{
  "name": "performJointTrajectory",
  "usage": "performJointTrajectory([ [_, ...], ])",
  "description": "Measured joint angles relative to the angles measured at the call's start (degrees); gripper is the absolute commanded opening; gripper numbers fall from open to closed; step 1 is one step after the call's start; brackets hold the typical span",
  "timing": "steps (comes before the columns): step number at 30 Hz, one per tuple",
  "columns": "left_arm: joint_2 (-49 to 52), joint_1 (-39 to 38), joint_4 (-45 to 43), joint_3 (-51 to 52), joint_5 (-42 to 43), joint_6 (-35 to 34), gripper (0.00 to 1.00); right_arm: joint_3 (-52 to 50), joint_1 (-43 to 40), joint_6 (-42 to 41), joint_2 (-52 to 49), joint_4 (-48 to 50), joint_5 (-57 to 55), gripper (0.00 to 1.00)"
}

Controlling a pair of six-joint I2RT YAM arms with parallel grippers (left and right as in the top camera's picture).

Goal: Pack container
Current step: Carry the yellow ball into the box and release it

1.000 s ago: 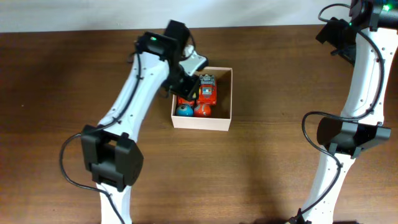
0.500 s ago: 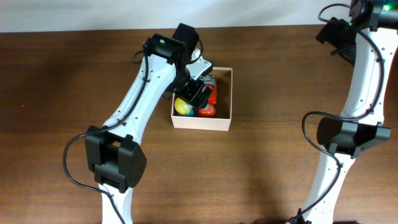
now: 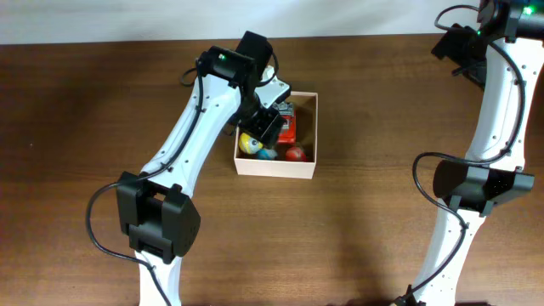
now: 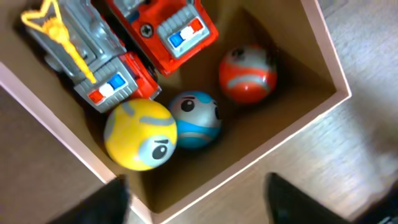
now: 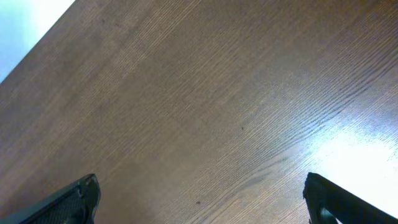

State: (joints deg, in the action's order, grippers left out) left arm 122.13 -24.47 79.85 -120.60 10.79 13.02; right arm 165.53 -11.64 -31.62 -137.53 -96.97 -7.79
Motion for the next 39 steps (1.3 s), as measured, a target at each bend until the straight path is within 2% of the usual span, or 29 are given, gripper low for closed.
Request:
performJointTrajectory([
  [3,0.0,0.0,-0.6,0.0,-0.3,0.0,0.27,0.0,0.0,0.1,0.0,0.0,0.0,0.99],
  [13,0.0,0.0,-4.1,4.7,-1.8,-0.5,0.23,0.0,0.0,0.0,0.0,0.0,0.0,0.99],
  [20,0.2,0.0,-6.9,8.8,-5.1,-1.0,0.23,0.0,0.0,0.0,0.0,0.0,0.0,0.99],
  [39,0.2,0.0,-10.1,13.2,-6.8,-1.3,0.23,0.0,0.0,-0.1,0.0,0.0,0.0,0.99],
])
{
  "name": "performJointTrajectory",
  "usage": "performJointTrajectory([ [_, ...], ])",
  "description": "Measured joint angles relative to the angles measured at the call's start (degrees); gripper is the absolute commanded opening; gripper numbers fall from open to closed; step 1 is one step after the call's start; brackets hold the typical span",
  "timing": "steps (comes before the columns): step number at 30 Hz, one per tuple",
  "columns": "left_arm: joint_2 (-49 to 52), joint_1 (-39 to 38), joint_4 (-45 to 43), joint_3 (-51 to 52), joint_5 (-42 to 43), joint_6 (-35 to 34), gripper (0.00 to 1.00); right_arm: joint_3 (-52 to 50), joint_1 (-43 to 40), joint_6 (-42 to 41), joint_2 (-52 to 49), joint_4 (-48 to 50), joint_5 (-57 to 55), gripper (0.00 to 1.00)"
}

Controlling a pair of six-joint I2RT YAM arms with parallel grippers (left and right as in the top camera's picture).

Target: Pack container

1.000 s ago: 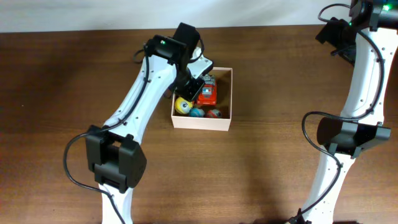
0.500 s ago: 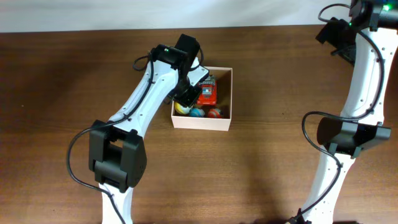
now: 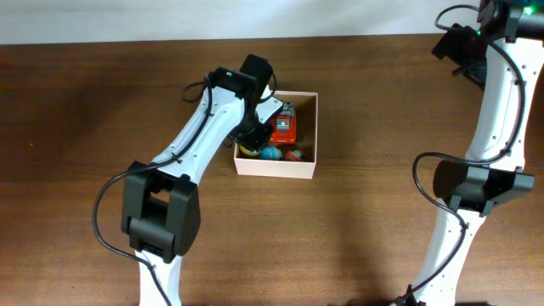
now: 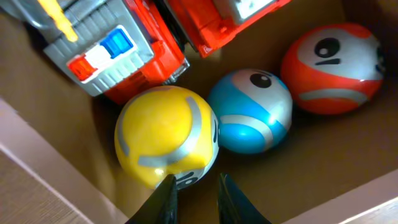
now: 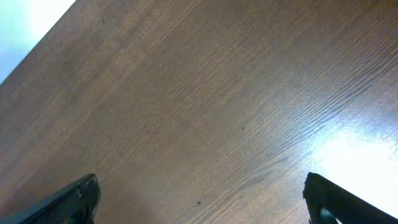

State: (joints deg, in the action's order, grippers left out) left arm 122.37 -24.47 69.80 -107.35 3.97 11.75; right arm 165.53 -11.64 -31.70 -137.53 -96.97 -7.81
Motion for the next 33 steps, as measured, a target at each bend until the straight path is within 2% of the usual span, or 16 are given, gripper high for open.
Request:
performJointTrajectory([
  [16,0.0,0.0,-0.6,0.8,0.0,0.0,0.22,0.0,0.0,0.0,0.0,0.0,0.0,0.99],
  [21,0.1,0.0,1.6,0.2,0.0,0.0,0.22,0.0,0.0,0.0,0.0,0.0,0.0,0.99],
  [33,0.7,0.0,9.0,-13.3,-0.6,-3.0,0.29,0.0,0.0,0.0,0.0,0.0,0.0,0.99],
])
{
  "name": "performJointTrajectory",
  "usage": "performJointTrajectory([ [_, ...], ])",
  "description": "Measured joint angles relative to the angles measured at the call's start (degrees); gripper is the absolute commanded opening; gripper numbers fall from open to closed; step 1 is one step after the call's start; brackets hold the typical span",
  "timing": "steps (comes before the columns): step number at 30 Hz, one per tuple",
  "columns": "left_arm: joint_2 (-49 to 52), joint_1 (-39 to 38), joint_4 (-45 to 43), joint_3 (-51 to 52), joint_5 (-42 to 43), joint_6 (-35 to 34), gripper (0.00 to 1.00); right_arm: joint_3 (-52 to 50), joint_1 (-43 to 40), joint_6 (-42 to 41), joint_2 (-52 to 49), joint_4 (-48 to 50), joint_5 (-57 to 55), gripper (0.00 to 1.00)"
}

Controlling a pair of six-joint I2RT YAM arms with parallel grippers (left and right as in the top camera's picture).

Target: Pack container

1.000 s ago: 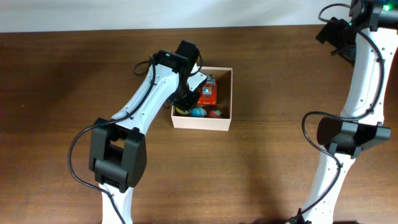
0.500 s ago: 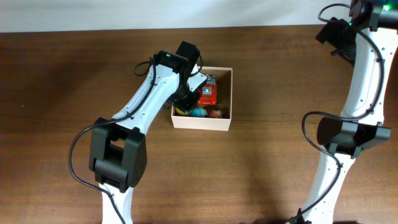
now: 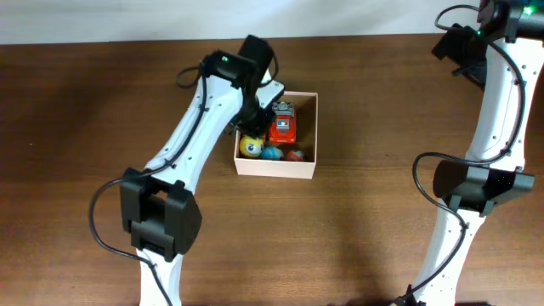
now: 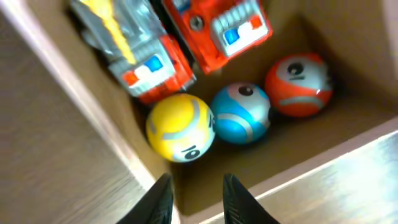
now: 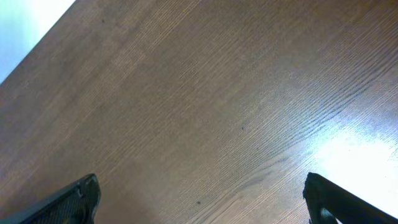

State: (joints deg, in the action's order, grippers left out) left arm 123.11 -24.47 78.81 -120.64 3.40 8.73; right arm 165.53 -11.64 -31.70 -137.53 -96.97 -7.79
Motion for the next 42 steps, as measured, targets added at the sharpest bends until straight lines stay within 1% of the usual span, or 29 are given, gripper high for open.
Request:
performJointTrajectory([
  [6,0.0,0.0,5.1,-7.8,-2.2,-2.5,0.31,0.0,0.0,0.0,0.0,0.0,0.0,0.99],
  [8,0.0,0.0,6.4,-10.1,-3.0,-3.4,0.35,0.0,0.0,0.0,0.0,0.0,0.0,0.99],
  [11,0.0,0.0,7.6,-12.5,-5.0,-4.9,0.43,0.0,0.0,0.0,0.0,0.0,0.0,0.99],
  [12,0.0,0.0,7.8,-13.3,-5.7,-5.6,0.48,0.0,0.0,0.0,0.0,0.0,0.0,0.99],
  [13,0.0,0.0,7.9,-14.0,-6.4,-6.3,0.55,0.0,0.0,0.0,0.0,0.0,0.0,0.99],
  [15,0.0,0.0,8.5,-15.2,-7.6,-7.6,0.6,0.0,0.0,0.0,0.0,0.0,0.0,0.99],
  [22,0.2,1.6,11.8,-22.6,-10.0,-11.7,0.65,0.0,0.0,0.0,0.0,0.0,0.0,0.99],
  [23,0.2,2.3,12.3,-24.0,-10.2,-12.3,0.71,0.0,0.0,0.0,0.0,0.0,0.0,0.99],
  [24,0.2,3.0,12.7,-25.2,-10.4,-12.9,0.83,0.0,0.0,0.0,0.0,0.0,0.0,0.99],
  [25,0.2,3.8,13.2,-26.5,-10.6,-13.5,0.99,0.0,0.0,0.0,0.0,0.0,0.0,0.99],
  [29,0.2,6.9,13.6,-29.1,-11.0,-15.0,0.99,0.0,0.0,0.0,0.0,0.0,0.0,0.99],
  [36,0.2,11.0,13.6,-29.2,-13.3,-15.7,0.99,0.0,0.0,0.0,0.0,0.0,0.0,0.99],
  [42,0.2,14.6,14.7,-29.2,-12.8,-15.7,0.99,0.0,0.0,0.0,0.0,0.0,0.0,0.99],
])
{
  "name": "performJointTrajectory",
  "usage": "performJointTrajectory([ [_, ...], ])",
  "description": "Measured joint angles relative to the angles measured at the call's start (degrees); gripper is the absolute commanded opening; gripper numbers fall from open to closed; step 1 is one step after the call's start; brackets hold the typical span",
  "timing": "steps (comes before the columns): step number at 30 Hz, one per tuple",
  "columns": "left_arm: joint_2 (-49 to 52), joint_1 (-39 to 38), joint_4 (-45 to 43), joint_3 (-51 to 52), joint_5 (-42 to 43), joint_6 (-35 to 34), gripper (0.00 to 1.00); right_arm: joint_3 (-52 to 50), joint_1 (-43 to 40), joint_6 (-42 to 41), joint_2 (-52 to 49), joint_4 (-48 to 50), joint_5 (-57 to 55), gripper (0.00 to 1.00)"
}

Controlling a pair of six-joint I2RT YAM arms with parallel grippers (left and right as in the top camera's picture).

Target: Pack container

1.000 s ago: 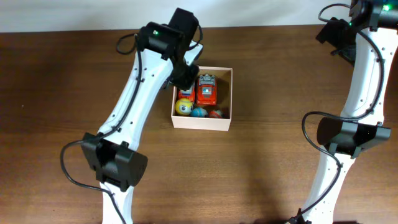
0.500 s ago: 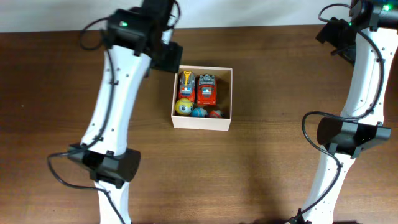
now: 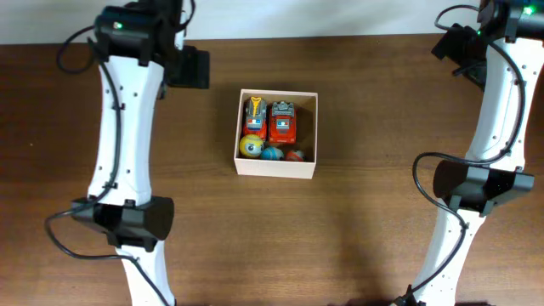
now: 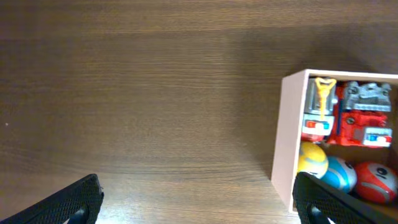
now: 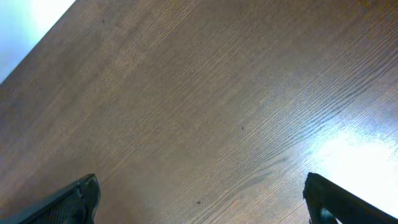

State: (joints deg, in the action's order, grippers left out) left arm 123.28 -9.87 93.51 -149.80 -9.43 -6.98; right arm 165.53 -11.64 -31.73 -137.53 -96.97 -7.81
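A small pale cardboard box [image 3: 275, 169] stands on the wooden table, its wall also in the left wrist view [image 4: 286, 137]. Inside lie two red toy fire trucks [image 3: 273, 120], a yellow ball [image 3: 249, 146], a blue ball [image 3: 271, 153] and a red ball [image 3: 295, 155]. My left gripper [image 4: 198, 205] hangs open high over bare table to the left of the box, holding nothing. Far at the back right, my right gripper [image 5: 200, 199] is open over bare wood.
The brown wooden table [image 3: 357, 221] runs to a white wall edge at the back. My right arm's white links [image 3: 489, 127] stand along the right side, my left arm's [image 3: 123, 127] along the left.
My left gripper was shut just above the balls in the box. It is now open, raised and well to the left of the box. The toys lie as before. The right arm is unchanged.
First my left gripper hovered open over the box with the toys inside. Then it was shut, its tips touching the yellow ball. After that it was shut slightly higher over the box. Now it is open, away to the left; the yellow ball has turned slightly.
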Motion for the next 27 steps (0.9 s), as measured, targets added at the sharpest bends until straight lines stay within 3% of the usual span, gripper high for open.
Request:
performJointTrajectory([
  [27,0.0,-0.1,3.0,0.0,0.1,0.0,0.99,0.0,0.0,0.0,0.0,0.0,0.0,0.99],
])
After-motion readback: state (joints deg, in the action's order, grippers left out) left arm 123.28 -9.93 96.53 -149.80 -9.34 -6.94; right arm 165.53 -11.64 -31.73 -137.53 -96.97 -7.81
